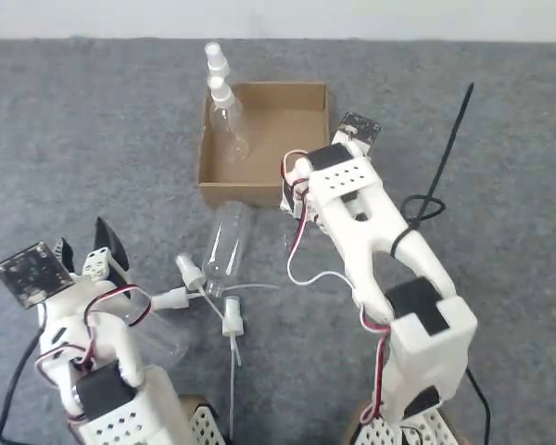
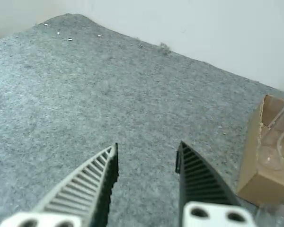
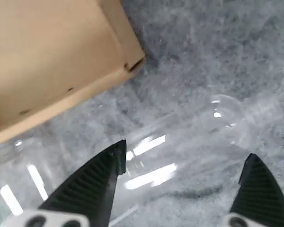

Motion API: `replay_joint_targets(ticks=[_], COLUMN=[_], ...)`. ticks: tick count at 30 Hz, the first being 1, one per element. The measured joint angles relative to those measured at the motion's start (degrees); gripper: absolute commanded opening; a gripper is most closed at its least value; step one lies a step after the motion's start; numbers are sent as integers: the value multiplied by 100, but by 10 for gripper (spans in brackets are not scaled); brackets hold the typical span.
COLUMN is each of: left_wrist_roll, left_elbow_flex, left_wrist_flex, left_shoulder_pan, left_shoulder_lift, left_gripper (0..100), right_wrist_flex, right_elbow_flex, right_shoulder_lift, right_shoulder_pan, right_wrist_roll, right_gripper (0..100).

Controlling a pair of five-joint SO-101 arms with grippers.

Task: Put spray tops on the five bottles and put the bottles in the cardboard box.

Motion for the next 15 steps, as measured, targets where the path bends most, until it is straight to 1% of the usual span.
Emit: replay_joint_targets(ticks=[3,7,9,13,15], left_wrist_roll=[0,0,0,0,0], left_elbow_flex=[0,0,0,0,0], left_wrist_flex=[0,0,0,0,0], left_shoulder_pan=[0,0,0,0,0], left_shoulder_lift=[0,0,0,0,0], left_gripper=[188,188,188,188,188], right_wrist_flex=[18,44,44,264,448], right_elbow_flex=[-105,-185,-264,-466,-563], right_shoulder_lift=[273,396,396,396,396], right_shoulder_pan=[114,316,413,598,686], right_wrist_roll=[0,0,0,9,132], right_gripper=[329,226,191,188,188])
